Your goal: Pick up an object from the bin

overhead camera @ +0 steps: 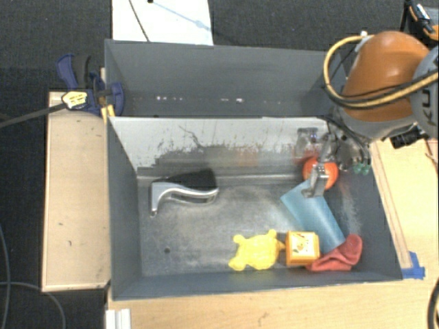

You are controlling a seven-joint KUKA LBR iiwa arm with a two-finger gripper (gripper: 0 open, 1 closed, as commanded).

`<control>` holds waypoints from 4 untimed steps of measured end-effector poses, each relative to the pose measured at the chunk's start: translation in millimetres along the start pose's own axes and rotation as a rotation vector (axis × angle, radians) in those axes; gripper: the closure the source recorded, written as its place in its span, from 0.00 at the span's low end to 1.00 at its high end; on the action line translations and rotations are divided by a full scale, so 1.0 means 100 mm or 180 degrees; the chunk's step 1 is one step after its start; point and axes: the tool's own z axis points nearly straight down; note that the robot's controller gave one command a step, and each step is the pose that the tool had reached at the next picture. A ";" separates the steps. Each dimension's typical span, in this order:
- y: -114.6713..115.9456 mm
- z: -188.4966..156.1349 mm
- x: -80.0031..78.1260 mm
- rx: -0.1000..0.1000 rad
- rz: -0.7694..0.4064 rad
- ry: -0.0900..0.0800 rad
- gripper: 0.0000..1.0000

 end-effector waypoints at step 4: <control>-0.35 1.32 0.56 -0.0001 -0.1224 -0.0045 0.00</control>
Offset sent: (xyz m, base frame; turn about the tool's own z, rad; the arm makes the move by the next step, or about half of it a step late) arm -0.0127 0.0120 -0.1290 -0.1608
